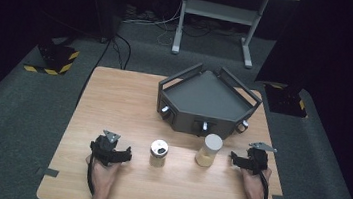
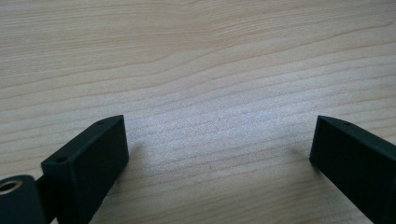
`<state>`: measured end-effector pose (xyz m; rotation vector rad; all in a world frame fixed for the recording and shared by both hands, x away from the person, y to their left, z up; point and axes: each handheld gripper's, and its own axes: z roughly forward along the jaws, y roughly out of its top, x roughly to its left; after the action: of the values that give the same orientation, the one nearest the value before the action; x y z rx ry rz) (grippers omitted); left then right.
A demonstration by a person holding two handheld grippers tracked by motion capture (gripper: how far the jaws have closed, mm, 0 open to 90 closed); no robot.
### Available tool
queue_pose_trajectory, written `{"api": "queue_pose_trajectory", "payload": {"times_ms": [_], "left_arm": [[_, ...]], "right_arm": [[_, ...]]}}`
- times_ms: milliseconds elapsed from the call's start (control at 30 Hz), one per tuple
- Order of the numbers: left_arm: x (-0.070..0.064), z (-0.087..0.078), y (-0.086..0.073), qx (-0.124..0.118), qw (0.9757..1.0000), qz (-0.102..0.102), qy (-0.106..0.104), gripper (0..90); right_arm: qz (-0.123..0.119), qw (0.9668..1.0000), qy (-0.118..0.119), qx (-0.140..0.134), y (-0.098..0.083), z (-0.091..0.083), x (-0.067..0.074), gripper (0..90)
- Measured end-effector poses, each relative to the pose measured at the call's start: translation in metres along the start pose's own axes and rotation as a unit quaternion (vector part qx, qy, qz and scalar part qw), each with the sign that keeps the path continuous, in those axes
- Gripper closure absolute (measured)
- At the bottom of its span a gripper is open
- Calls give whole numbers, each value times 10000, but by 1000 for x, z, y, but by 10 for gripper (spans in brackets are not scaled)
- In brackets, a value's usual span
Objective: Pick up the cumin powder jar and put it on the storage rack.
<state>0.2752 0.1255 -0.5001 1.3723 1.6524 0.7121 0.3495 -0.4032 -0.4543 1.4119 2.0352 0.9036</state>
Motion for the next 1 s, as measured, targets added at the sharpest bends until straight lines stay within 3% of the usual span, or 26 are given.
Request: {"api": "queue_pose_trajectory", "payload": {"times_ms": [767,900,1000], "left_arm": [[0,3,3,61,10000,10,-48,4],[3,0,2,35,9999,-71,-120,4],[4,-7,2,54,9997,54,-242,4]], "right_arm": [[23,10000,-3,27,1,1,0,88],[30,10000,-8,34,2,1,0,84],[23,10000,0,54,2,1,0,64]]}}
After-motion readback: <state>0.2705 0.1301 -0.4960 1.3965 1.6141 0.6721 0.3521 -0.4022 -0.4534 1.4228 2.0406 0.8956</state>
